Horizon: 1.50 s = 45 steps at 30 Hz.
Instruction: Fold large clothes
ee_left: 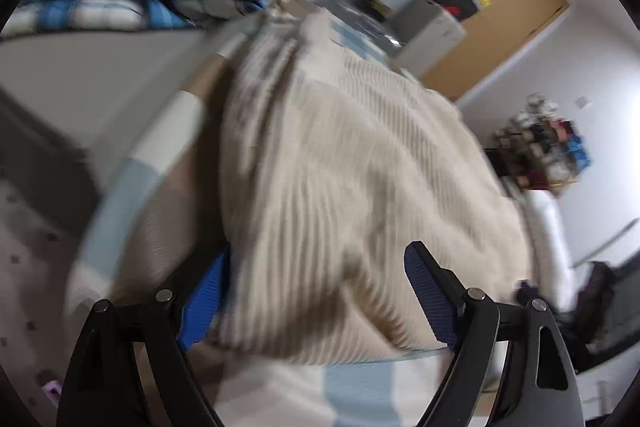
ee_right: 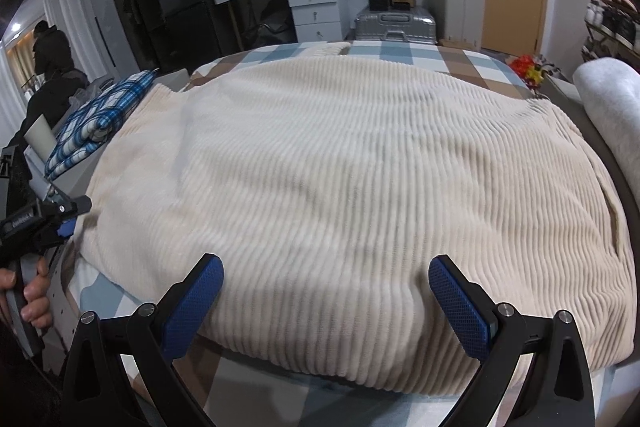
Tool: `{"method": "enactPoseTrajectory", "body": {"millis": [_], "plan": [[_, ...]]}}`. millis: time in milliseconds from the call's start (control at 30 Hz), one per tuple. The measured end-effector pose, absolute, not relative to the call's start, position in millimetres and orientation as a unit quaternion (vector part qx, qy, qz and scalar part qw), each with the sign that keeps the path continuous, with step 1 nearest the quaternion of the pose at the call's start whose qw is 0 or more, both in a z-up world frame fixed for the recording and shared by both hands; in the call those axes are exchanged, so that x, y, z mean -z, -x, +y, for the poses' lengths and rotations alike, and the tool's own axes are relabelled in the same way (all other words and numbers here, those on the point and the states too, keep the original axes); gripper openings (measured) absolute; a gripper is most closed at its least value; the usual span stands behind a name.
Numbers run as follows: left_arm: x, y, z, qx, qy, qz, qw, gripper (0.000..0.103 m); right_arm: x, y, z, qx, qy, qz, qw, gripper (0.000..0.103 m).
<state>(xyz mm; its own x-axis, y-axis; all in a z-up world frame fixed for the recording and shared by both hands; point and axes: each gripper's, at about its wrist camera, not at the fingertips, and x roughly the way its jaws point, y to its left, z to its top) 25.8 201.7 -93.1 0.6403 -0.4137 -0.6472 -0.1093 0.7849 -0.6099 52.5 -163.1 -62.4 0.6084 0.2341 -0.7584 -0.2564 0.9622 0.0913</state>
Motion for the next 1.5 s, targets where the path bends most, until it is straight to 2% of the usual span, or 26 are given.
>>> {"method": "enactPoseTrajectory", "body": {"millis": [233,433,500,533,567,600,633,667,733,900,1167,1300,1500], "plan": [[90,-42,212,0.047,0.301,0.417,0.856,0.083,63,-54,-168,-0.126,0.012,0.424,0.897,0.103],[82,-65,185,0.037,0.264,0.43,0.862,0.083,65,-60,-165,-0.124,0.005,0.426,0.896,0.103],[80,-68,173,0.028,0.236,0.43,0.871,0.079,64,-62,-162,-0.124,0.007,0.425,0.897,0.103],[80,-67,172,0.023,0.225,0.426,0.876,0.072,64,-64,-161,-0.124,0.009,0.425,0.897,0.103],[80,-68,170,0.017,0.215,0.421,0.881,0.06,63,-64,-160,-0.124,0.01,0.424,0.897,0.103],[79,-67,172,0.014,0.213,0.418,0.883,0.054,63,-65,-159,-0.124,0.011,0.423,0.898,0.103],[79,-66,174,0.017,0.215,0.415,0.884,0.035,62,-66,-159,-0.124,0.01,0.422,0.898,0.103],[79,-66,178,0.021,0.221,0.415,0.883,0.025,62,-67,-158,-0.124,0.009,0.421,0.898,0.103],[75,-66,180,0.03,0.217,0.41,0.885,0.022,63,-71,-157,-0.125,0.009,0.422,0.898,0.103],[57,-52,186,0.058,0.235,0.383,0.892,0.021,62,-73,-154,-0.13,0.009,0.419,0.899,0.103],[15,-37,125,0.15,0.122,0.327,0.925,0.022,62,-73,-154,-0.132,0.008,0.418,0.899,0.103],[23,-46,127,0.143,0.114,0.336,0.924,0.023,60,-69,-158,-0.125,0.011,0.418,0.9,0.103],[38,-52,157,0.067,0.127,0.369,0.918,0.034,59,-67,-166,-0.111,0.003,0.419,0.901,0.103]]}}
